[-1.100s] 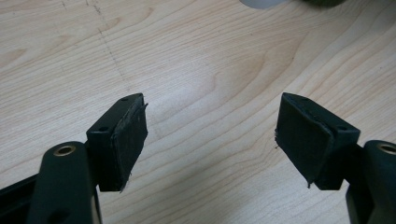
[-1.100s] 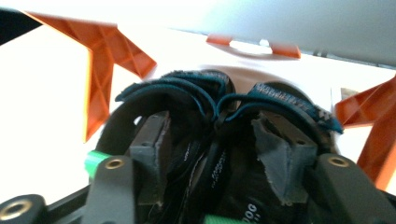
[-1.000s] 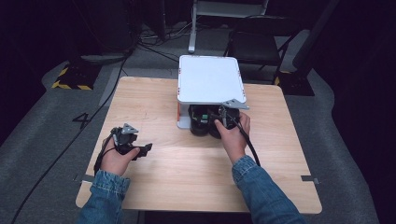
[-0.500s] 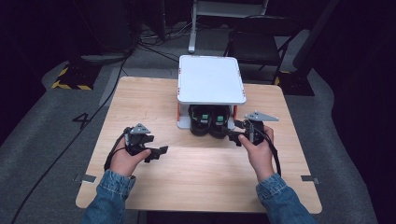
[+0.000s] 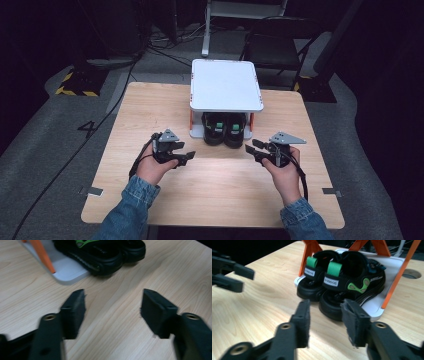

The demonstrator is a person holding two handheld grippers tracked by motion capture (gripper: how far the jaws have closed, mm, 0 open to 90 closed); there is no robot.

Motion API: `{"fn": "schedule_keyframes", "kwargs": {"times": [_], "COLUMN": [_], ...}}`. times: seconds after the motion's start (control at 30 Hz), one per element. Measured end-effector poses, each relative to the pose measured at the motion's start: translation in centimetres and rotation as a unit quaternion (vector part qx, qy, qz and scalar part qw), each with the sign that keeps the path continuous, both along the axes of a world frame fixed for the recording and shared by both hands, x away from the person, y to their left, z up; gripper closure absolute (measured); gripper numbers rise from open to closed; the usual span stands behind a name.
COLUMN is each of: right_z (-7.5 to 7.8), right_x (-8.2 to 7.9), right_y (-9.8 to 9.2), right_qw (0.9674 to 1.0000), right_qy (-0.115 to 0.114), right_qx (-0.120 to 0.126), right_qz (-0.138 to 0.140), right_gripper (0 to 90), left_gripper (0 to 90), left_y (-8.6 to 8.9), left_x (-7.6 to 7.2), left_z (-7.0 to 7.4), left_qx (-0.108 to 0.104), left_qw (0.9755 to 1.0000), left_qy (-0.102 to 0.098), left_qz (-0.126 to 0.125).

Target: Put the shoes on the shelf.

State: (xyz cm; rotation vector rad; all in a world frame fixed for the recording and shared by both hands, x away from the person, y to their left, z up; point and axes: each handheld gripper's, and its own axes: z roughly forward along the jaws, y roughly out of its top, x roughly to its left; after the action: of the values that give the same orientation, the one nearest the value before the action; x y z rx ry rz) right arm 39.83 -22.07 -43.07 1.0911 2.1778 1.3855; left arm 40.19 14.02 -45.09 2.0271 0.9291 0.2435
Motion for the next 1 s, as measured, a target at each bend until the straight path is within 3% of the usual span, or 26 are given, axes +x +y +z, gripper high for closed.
{"fn": "schedule_keyframes", "kwargs": {"times": [0.1,0.27,0.37,0.43,0.5,0.63,0.8,0.83,0.93,1.0], "right_z": [-0.6,-1.9,-2.6,-3.0,-3.3,-4.0,-4.9,-5.0,-5.3,-5.6], "right_x": [0.0,-0.1,0.2,0.6,0.8,1.6,2.3,2.4,2.7,2.9], "right_y": [0.4,1.6,1.8,1.9,2.0,2.3,2.6,2.7,2.8,2.8], "right_qw": [1.0,0.9993,0.9993,0.9994,0.9995,0.9996,0.9996,0.9996,0.9996,0.9994], "right_qy": [0.006,0.011,0.016,0.021,0.024,0.021,0.026,0.027,0.028,0.03], "right_qx": [-0.004,-0.031,-0.024,-0.016,-0.009,-0.008,-0.005,-0.004,-0.008,-0.014], "right_qz": [0.004,0.017,0.023,0.02,0.017,0.015,0.005,0.001,-0.005,-0.011], "right_gripper": [67.6,87.5,89.7,89.8,89.8,89.8,89.8,89.8,89.9,89.9], "left_gripper": [50.8,66.9,74.9,79.0,80.5,81.1,80.7,80.6,80.7,81.7], "left_y": [-1.0,-2.2,-3.2,-3.8,-4.6,-5.9,-7.4,-7.7,-8.1,-8.0], "left_x": [0.2,0.3,0.8,1.1,1.6,2.1,2.6,2.8,3.5,3.9], "left_z": [-0.8,-1.2,-1.6,-1.9,-2.2,-3.0,-3.6,-3.7,-4.0,-3.9], "left_qx": [0.006,-0.026,-0.024,-0.031,-0.034,-0.016,-0.023,-0.017,-0.003,-0.007], "left_qw": [0.9999,0.9995,0.9994,0.9993,0.9993,0.9995,0.9993,0.9993,0.9996,0.9998], "left_qy": [-0.006,0.003,-0.012,-0.007,-0.01,-0.012,-0.008,-0.012,-0.012,-0.016], "left_qz": [-0.011,-0.018,-0.022,-0.02,-0.016,-0.025,-0.029,-0.03,-0.024,-0.012]}}
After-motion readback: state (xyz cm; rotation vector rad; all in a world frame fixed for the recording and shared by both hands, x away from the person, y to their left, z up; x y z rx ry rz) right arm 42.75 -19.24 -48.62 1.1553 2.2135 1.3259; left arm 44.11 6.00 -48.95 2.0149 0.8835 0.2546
